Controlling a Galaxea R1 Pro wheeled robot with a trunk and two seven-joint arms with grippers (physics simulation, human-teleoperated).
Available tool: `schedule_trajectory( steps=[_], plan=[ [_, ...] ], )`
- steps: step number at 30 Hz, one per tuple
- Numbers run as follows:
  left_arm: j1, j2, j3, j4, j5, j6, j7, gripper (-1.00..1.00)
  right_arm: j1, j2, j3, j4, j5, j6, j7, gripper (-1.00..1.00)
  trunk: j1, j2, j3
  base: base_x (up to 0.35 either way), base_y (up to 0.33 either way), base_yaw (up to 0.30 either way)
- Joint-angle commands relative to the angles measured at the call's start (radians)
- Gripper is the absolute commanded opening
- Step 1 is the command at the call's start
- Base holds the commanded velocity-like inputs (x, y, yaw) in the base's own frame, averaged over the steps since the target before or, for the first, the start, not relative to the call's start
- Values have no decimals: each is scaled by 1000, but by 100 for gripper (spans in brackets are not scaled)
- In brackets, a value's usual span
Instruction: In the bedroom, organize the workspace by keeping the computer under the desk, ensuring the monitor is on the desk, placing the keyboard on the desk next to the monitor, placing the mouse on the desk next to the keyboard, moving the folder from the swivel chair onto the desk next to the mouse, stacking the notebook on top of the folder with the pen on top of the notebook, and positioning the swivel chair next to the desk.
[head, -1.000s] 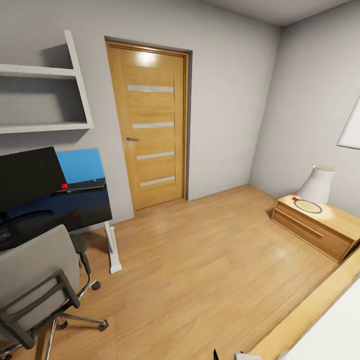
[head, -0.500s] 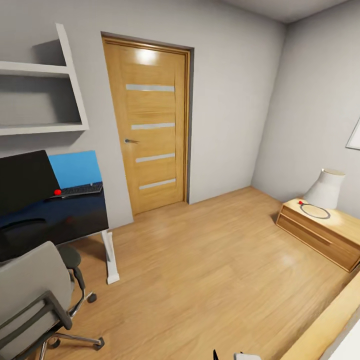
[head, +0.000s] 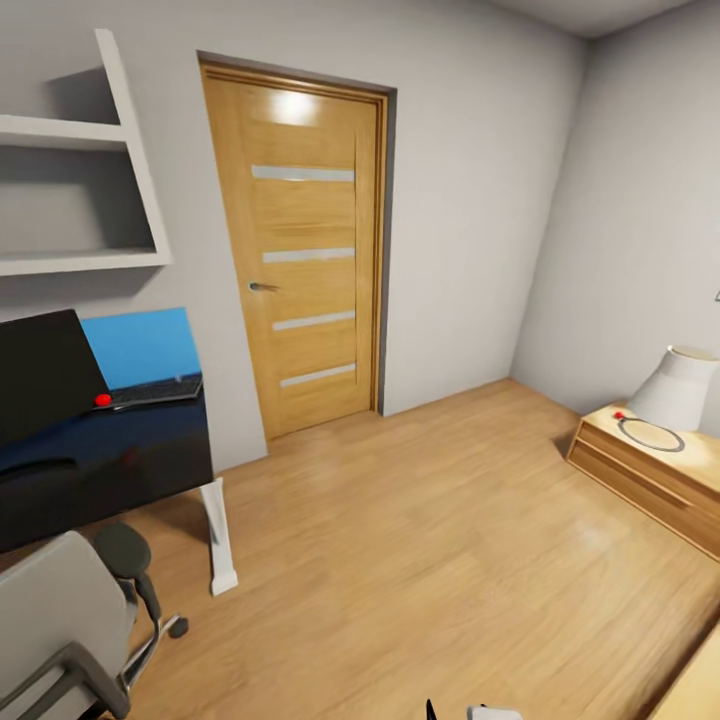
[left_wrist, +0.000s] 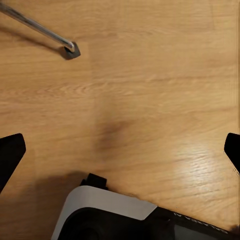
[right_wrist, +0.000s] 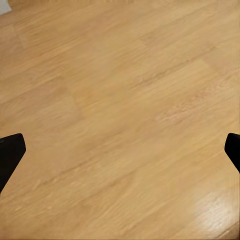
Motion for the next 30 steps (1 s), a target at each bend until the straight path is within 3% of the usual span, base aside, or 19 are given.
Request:
schedule_trajectory(
  steps=[1, 8, 23, 30],
  plan=[
    [-1, -1, 5, 0, -2, -2, 0, 100, -1, 1, -3, 1, -1, -2, 0, 100, 1, -1, -1, 326, 0, 0],
    [-1, 0, 5, 0, -2, -2, 0, 100, -1, 2, -3, 1, -1, -3, 0, 100, 1, -1, -1, 324, 53, -39],
    [-1, 0, 5, 0, -2, -2, 0, 100, -1, 1, -3, 8, -1, -3, 0, 100, 1, -1, -1, 243, 247, -234],
    [-1, -1, 5, 0, -2, -2, 0, 100, -1, 2, -3, 9, -1, -2, 0, 100, 1, -1, -1, 310, 80, -79]
  ],
)
